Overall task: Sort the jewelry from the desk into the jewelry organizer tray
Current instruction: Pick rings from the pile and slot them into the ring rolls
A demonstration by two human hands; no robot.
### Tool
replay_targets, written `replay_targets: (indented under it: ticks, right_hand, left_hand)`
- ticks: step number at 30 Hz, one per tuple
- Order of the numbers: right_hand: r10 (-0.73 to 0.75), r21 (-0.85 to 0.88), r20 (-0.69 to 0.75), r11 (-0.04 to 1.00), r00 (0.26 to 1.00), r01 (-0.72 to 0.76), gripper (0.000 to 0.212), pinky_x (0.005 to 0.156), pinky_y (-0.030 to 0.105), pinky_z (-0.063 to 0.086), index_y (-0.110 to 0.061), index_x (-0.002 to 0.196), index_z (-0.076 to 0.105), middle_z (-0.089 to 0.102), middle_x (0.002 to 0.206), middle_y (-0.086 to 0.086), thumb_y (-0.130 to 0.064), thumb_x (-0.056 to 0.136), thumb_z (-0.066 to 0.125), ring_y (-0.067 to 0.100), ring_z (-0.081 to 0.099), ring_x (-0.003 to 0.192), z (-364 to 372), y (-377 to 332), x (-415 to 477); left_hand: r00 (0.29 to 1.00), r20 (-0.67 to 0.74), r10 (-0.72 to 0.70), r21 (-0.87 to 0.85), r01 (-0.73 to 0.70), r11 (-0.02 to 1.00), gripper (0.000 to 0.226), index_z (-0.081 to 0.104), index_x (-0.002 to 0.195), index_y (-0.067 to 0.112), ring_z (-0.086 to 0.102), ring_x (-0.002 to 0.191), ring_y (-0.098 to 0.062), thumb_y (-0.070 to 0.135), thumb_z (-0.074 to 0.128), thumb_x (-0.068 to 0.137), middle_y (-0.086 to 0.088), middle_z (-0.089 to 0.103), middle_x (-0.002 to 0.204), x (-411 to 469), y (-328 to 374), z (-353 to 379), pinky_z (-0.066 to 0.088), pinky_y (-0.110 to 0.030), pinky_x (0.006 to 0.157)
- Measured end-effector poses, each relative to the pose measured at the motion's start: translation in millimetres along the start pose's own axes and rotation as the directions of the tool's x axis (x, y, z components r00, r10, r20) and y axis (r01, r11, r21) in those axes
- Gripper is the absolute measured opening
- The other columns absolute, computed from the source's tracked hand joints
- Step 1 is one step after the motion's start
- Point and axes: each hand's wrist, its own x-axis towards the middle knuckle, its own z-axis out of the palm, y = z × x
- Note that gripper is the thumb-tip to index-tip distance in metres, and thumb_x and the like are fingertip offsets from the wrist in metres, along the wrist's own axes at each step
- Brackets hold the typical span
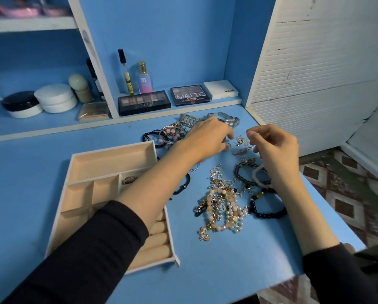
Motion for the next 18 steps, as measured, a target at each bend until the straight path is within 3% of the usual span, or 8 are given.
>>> replay_targets:
  ticks: [5, 12, 18]
  right_hand:
    - [0.008, -0.006, -0.004, 1.000, 1.000, -0.008, 0.011, 0.060, 0.035, 0.039, -0.026, 0.072, 0.066, 0.065, 0.076, 0.022, -0.021, 0.082, 0.065, 0.020, 0.049, 0.062, 0, 0, 0]
    - [0.013, -0.002, 0.009, 1.000, 1.000, -0.013, 0.011, 0.059, 0.033, 0.039, -0.025, 0.073, 0.066, 0.065, 0.074, 0.019, -0.020, 0.082, 0.065, 0.019, 0.050, 0.062, -1, 1, 0]
    - [0.023, -0.032, 0.028, 0.999, 0.999, -0.023, 0.007, 0.060, 0.032, 0.038, -0.024, 0.075, 0.068, 0.064, 0.078, 0.024, -0.023, 0.082, 0.066, 0.020, 0.049, 0.063, -4, 3, 2]
  left_hand:
    - [0.997, 0.076, 0.002, 0.036, -0.005, 0.999, 0.021, 0.069, 0.100, 0.018, 0.056, 0.105, -0.021, 0.025, 0.068, 0.081, -0.006, 0.066, 0.106, 10, 3, -6, 0.047, -0.035, 0.087]
    - [0.988, 0.150, -0.021, 0.040, 0.015, 0.999, 0.011, 0.067, 0.093, 0.019, 0.056, 0.102, -0.018, 0.020, 0.068, 0.082, -0.001, 0.065, 0.103, 16, 4, -8, 0.040, -0.027, 0.077]
    - [0.997, 0.081, -0.014, 0.010, 0.014, 1.000, 0.026, 0.063, 0.101, 0.016, 0.057, 0.099, -0.020, 0.029, 0.070, 0.080, -0.003, 0.063, 0.105, 11, 1, -6, 0.046, -0.033, 0.082]
